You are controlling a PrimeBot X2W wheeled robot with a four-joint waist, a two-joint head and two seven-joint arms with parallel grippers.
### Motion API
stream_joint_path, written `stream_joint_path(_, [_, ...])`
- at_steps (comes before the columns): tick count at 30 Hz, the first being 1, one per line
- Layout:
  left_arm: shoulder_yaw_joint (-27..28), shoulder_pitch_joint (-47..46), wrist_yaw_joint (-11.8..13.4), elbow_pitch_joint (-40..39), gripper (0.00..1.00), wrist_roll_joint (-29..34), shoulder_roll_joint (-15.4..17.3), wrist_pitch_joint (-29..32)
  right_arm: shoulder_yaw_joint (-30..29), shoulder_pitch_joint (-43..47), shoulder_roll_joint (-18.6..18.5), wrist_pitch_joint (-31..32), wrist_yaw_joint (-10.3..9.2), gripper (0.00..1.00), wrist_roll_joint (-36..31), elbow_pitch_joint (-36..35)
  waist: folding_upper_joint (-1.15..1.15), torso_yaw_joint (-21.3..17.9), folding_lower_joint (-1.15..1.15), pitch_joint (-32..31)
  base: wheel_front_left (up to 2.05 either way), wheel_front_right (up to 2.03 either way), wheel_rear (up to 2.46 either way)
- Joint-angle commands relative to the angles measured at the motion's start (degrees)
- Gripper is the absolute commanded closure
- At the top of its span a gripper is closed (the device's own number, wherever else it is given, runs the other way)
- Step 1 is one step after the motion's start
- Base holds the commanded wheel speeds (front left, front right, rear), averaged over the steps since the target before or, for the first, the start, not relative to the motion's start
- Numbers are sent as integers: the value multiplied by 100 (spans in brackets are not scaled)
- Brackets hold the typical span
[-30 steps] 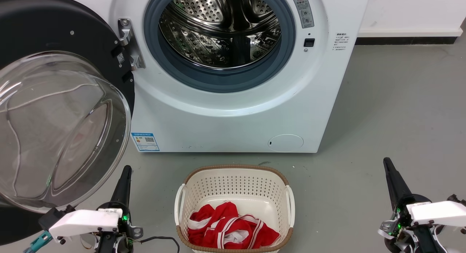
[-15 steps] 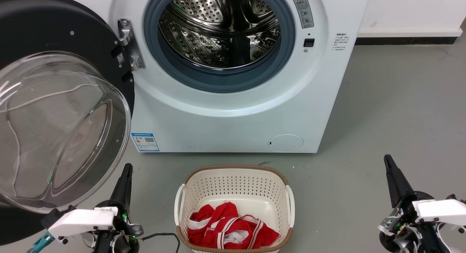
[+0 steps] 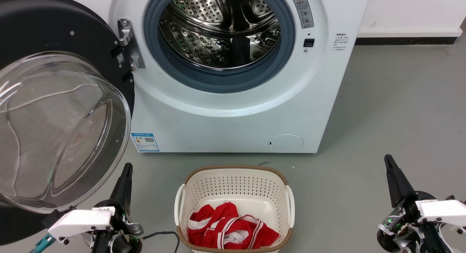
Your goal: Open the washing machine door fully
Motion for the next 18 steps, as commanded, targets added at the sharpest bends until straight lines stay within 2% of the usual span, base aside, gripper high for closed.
stream_joint_path(1, [20,-43,-20,3,100,-7,-8,17,-12,-57,7,13,0,100,7,9,0,0,0,0,0,0,0])
stream_joint_path(18, [19,-43,-20,2,100,-8,-8,16,-30,-60,24,22,0,100,-17,10,0,0,0,0,0,0,0])
